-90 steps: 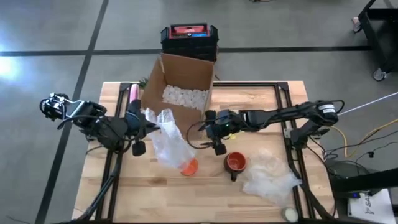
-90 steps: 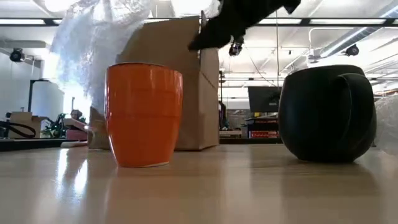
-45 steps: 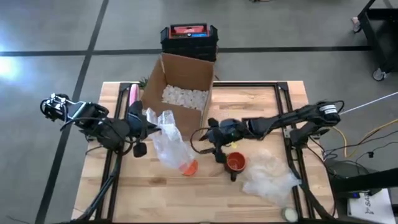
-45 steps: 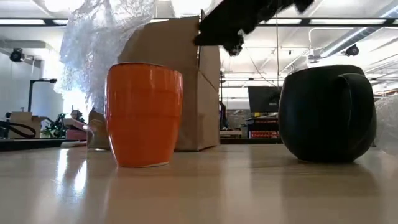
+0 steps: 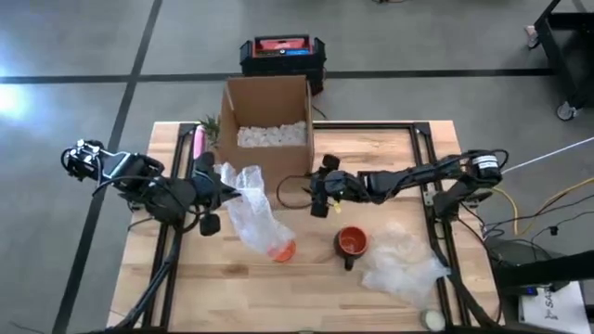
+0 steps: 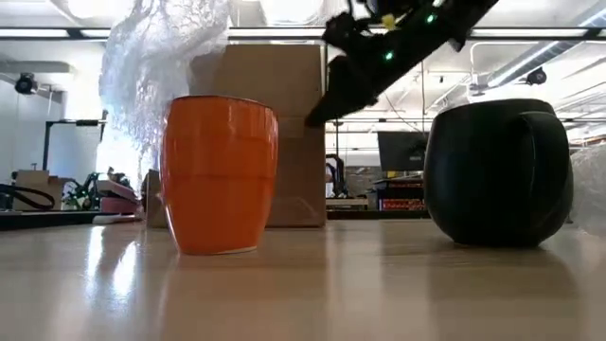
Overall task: Wrap mug
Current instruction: Prepare the left transparent bubble wrap
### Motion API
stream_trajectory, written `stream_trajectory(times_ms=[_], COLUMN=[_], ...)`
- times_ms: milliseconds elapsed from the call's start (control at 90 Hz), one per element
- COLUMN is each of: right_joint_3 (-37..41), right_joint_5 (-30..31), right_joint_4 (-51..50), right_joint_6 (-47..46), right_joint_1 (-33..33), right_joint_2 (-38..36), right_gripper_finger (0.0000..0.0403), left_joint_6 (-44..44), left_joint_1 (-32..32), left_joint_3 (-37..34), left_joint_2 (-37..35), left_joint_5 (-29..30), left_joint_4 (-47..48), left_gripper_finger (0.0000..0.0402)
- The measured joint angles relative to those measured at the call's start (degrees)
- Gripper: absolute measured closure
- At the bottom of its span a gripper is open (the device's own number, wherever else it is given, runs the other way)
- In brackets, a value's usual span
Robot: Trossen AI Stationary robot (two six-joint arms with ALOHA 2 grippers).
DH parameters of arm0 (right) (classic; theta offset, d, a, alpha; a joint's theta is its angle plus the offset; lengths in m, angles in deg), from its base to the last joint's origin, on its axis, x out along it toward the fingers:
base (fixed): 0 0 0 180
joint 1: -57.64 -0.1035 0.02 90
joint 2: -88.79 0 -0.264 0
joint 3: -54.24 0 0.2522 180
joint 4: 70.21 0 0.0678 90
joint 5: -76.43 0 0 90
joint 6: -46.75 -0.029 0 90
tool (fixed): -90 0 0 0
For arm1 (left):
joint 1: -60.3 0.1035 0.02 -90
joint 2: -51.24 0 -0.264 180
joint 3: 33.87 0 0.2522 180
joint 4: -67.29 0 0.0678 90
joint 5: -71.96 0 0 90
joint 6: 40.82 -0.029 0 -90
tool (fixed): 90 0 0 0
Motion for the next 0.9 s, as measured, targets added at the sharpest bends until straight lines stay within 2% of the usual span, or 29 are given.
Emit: stream_trajectory(times_ms=[56,167,233,378,533,767,900], right_joint_3=[0.0,0.1,0.1,0.1,-0.3,-3.5,-6.0], right_joint_5=[-5.6,-21.2,-25.8,-21.1,-18.3,-18.4,-18.7], right_joint_4=[-3.2,-4.2,-0.5,10.7,20.6,19.4,11.6], right_joint_6=[-1.9,-8.2,-10.9,-11.0,-13.9,-18.0,-16.9], right_joint_1=[-0.5,-2.1,-4.2,-9.7,-11.4,-13.7,-15.2], right_joint_2=[-2.7,-5.8,-6.0,-2.4,1.5,4.7,4.7], right_gripper_finger=[0.0233,0.023,0.0225,0.0203,0.0167,0.0119,0.0106], left_joint_6=[-0.2,-0.4,-0.5,-0.6,-0.5,-0.1,-0.2], left_joint_1=[0.0,0.0,0.0,0.2,0.4,0.4,0.4], left_joint_3=[0.0,0.0,0.0,0.0,0.0,0.0,0.0], left_joint_2=[0.0,-0.1,-0.1,0.0,0.2,0.3,0.3], left_joint_5=[0.0,0.0,0.2,0.4,0.5,0.5,0.6], left_joint_4=[0.0,0.0,-0.1,-0.4,-0.3,-0.3,-0.2], left_gripper_finger=[0.0401,0.0401,0.0401,0.0401,0.0401,0.0401,0.0402])
